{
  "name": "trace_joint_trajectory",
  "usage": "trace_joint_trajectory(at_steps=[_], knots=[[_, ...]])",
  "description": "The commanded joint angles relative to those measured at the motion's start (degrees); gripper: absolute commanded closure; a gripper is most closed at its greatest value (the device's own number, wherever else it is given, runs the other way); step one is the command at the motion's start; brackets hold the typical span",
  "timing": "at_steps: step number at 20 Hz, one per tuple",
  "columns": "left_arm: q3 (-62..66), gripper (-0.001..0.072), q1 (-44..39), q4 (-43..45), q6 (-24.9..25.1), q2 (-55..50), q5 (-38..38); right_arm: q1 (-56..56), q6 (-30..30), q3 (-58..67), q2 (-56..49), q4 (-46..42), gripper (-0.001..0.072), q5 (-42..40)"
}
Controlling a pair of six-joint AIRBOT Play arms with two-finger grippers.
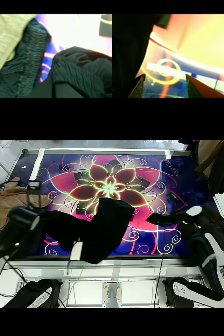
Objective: Fold the clothes and pants, and hang the long-sleeved shirts on hangers.
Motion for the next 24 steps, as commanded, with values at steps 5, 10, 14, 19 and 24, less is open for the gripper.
trace_joint_trajectory(at_steps=[5,10,14,19,24], knots=[[0.04,0.0696,2.43,1.09,-0.31,4.55,-1.07,9.01,2.32,19.12,-22.01,10.25,0.0157,-2.75],[0.04,0.0696,2.43,1.07,-0.31,4.44,-1.22,8.98,4.85,27.87,-30.01,12.02,0.0157,-2.51],[0.04,0.0696,2.43,1.07,-0.31,4.44,-1.25,9.46,5.07,28.30,-32.57,11.98,0.0158,-1.20],[0.04,0.0695,2.43,1.05,-0.31,4.44,-1.27,8.50,5.01,28.33,-32.52,10.56,0.0158,2.23],[0.02,0.0695,2.43,1.03,-0.33,4.44,-1.25,6.88,5.01,28.30,-32.52,8.68,0.0157,7.65]])
